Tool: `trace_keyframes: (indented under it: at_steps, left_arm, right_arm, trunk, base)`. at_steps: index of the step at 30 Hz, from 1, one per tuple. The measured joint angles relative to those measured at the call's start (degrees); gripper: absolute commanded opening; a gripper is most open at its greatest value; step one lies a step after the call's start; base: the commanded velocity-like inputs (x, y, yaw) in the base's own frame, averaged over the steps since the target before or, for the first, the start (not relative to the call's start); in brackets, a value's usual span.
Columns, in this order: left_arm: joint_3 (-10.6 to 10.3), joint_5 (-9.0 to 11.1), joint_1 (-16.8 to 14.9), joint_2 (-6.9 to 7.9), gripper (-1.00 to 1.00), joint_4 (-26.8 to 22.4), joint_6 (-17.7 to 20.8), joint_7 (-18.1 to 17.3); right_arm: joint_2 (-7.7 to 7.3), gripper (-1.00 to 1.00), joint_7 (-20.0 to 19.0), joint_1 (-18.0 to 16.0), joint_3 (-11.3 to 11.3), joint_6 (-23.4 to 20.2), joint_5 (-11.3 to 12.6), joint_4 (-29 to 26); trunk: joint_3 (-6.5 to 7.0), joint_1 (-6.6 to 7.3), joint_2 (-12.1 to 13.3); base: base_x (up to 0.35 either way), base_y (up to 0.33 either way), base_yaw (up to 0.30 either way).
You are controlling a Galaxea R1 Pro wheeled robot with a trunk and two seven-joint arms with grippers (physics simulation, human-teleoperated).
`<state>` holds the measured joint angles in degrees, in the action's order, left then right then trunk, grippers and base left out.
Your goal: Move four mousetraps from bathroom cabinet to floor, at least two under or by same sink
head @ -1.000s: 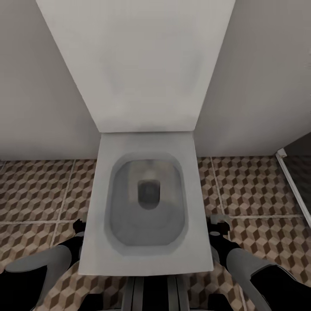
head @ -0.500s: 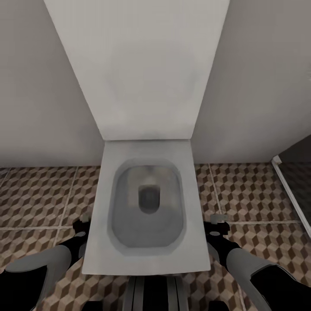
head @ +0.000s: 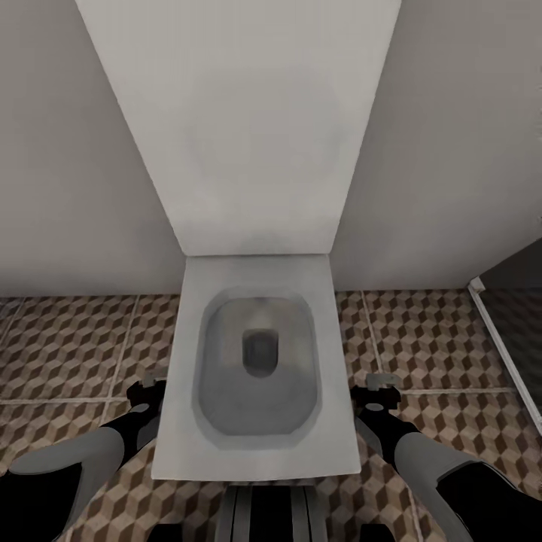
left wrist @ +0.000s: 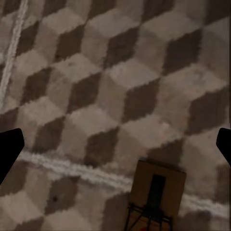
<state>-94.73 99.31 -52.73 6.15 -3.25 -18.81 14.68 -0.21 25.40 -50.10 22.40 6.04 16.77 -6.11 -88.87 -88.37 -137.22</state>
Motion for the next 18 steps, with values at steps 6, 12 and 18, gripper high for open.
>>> trace_keyframes:
  at_steps: [6, 12, 18]
  left_arm:
    - [0.00, 0.00, 0.00, 0.00, 1.00, 0.00, 0.00, 0.00]
    - [-0.01, 0.00, 0.00, 0.04, 1.00, 0.00, 0.00, 0.00]
    - [-0.01, 0.00, 0.00, 0.08, 1.00, 0.00, 0.00, 0.00]
  right_arm:
    - [-0.01, 1.00, 0.00, 0.00, -0.11, 1.34, 0.06, -0.03]
    - [0.02, 1.00, -0.03, 0.00, -0.14, 2.38, 0.09, 0.03]
    - [0.03, 1.00, -0.06, 0.00, -0.15, 2.67, 0.10, 0.04]
  trunk:
    - [1.08, 1.32, 2.41]
    - [2.15, 2.64, 4.81]
    - [3.23, 3.95, 7.22]
  base:
    - [0.000, 0.000, 0.000]
    - [0.000, 0.000, 0.000]
    - [0.000, 0.000, 0.000]
